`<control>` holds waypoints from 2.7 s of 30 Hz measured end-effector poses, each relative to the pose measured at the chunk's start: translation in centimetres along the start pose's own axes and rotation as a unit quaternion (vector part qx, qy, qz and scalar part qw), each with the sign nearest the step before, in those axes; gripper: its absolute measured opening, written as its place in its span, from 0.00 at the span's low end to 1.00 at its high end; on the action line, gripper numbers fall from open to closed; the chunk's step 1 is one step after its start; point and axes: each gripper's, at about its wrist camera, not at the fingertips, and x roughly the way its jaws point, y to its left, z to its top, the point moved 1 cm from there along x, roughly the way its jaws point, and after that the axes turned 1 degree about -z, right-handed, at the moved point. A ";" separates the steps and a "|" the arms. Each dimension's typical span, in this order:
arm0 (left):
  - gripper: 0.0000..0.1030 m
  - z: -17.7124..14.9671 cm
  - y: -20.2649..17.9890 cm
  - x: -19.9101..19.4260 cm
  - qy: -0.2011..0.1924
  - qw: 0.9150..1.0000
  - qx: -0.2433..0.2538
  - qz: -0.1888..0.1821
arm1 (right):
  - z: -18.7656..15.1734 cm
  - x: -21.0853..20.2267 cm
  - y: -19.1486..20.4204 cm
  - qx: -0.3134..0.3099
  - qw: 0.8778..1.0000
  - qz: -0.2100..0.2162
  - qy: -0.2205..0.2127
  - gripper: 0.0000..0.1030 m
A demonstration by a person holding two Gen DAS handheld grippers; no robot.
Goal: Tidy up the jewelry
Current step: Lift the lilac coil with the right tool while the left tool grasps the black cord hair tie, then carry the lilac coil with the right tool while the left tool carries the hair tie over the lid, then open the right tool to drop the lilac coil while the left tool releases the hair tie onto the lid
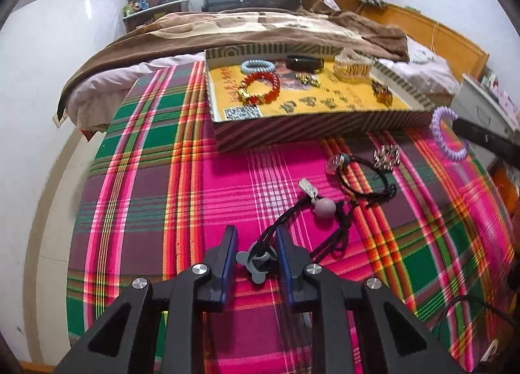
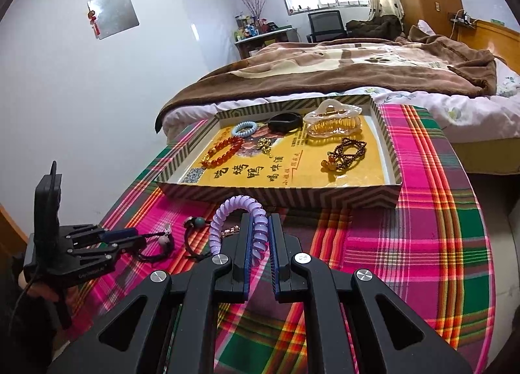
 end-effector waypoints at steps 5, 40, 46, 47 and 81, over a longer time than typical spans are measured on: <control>0.23 0.8 0.1 -1.7 -0.028 1.000 -0.007 -0.006 | 0.3 -0.6 0.0 0.002 1.000 -0.002 -0.006 0.09; 0.18 10.5 0.0 -5.7 -0.131 0.990 -0.017 -0.043 | 6.3 -0.3 1.1 -0.005 0.999 -0.020 -0.045 0.09; 0.18 12.8 0.3 -3.7 -0.131 0.989 -0.036 -0.062 | 8.1 2.6 0.8 -0.003 0.999 -0.028 -0.034 0.09; 0.18 13.0 0.4 -3.3 -0.128 0.989 -0.041 -0.068 | 8.4 3.3 0.6 -0.002 0.999 -0.030 -0.030 0.09; 0.50 13.2 0.3 7.5 -0.025 0.998 -0.042 -0.028 | 7.5 12.6 -3.0 -0.009 0.991 -0.099 0.087 0.20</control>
